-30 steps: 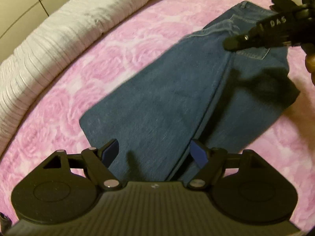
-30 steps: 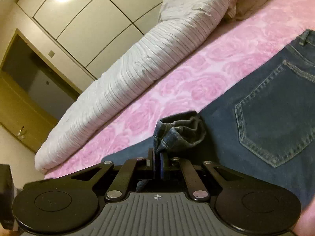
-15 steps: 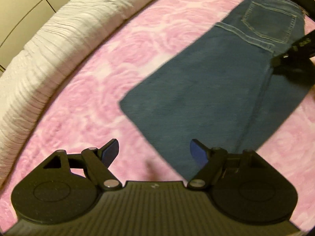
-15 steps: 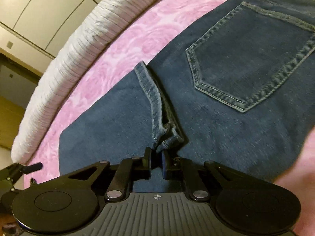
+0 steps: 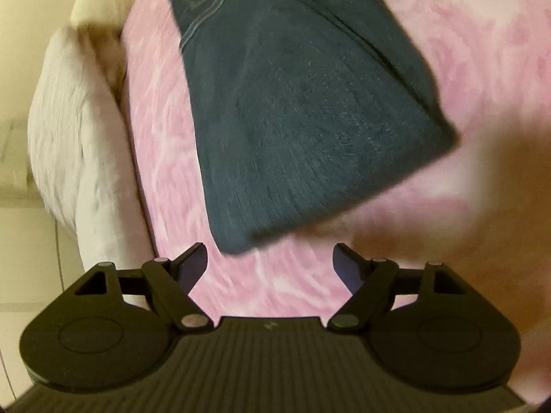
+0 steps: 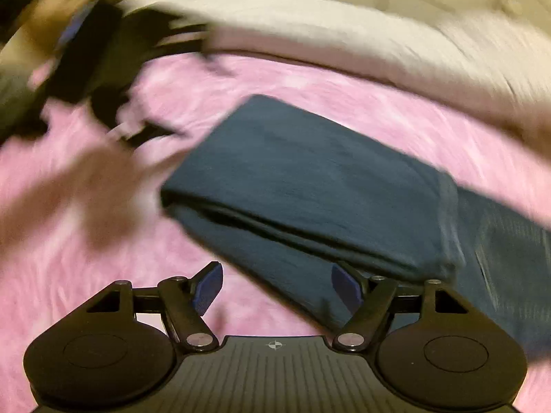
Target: Fold clothes
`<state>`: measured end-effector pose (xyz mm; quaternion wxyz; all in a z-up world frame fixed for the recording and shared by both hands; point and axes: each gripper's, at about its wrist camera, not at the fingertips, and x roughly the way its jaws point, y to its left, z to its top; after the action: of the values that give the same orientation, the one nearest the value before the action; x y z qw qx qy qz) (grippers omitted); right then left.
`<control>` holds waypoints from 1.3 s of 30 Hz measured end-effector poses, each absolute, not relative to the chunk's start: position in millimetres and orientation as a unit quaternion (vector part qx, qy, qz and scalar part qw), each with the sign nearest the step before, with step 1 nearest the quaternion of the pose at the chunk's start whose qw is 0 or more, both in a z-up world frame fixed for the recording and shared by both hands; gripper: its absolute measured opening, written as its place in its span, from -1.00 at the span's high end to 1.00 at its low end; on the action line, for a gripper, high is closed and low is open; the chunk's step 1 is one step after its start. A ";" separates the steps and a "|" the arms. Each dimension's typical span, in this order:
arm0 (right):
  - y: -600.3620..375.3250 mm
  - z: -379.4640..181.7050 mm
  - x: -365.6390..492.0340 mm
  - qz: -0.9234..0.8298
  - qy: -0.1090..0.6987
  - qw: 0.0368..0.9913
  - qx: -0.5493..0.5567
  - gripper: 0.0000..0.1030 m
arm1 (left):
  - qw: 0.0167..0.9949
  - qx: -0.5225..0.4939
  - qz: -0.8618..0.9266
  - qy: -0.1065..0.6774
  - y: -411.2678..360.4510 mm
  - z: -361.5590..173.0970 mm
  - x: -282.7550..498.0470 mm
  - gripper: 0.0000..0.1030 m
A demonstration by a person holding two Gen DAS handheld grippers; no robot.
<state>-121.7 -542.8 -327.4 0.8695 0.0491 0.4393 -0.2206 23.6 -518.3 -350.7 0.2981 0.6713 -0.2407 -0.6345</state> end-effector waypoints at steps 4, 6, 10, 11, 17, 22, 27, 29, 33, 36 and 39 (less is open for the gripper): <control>-507.3 -342.8 -93.1 -0.195 0.437 0.877 -0.040 -0.47 | 0.246 0.668 -0.639 -0.293 -530.7 -366.4 30.2 -0.39; -500.4 -353.1 -77.8 -0.189 0.436 0.877 -0.076 -0.48 | 0.224 0.670 -0.633 -0.316 -534.8 -374.1 31.7 -0.37; -496.9 -373.3 -56.7 -0.182 0.443 0.866 -0.140 -0.49 | 0.206 0.668 -0.634 -0.330 -547.6 -377.2 32.0 0.10; -498.7 -377.2 -52.4 -0.184 0.445 0.864 -0.150 -0.49 | 0.203 0.670 -0.640 -0.317 -551.2 -375.3 31.3 0.16; -498.4 -395.5 -39.8 -0.173 0.450 0.847 -0.224 -0.53 | 0.208 0.668 -0.674 -0.237 -568.6 -355.7 28.8 0.32; -504.0 -405.6 -47.3 -0.174 0.419 0.849 -0.271 -0.68 | 0.217 0.659 -0.699 -0.174 -582.0 -338.2 31.5 0.34; -531.0 -390.6 -52.0 -0.173 0.420 0.874 -0.173 0.34 | 0.227 0.663 -0.687 -0.193 -573.7 -342.7 30.2 0.29; -543.2 -377.9 -56.5 -0.179 0.408 0.886 -0.128 0.54 | 0.235 0.663 -0.679 -0.212 -566.1 -346.7 29.7 0.09; -560.9 -349.4 -65.7 -0.189 0.380 0.903 -0.070 0.59 | 0.243 0.651 -0.657 -0.291 -547.3 -354.9 28.2 -0.36; -574.5 -332.2 -76.1 -0.194 0.361 0.912 -0.030 0.59 | 0.243 0.642 -0.640 -0.346 -544.8 -360.9 24.4 -0.31; -581.4 -319.6 -84.3 -0.197 0.349 0.916 -0.009 0.58 | 0.257 0.637 -0.651 -0.324 -558.1 -354.0 13.7 0.51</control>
<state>-84.3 -581.4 -319.6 0.9161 -0.0091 0.3491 -0.1971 13.7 -558.1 -354.0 0.2575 0.6369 -0.3238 -0.6506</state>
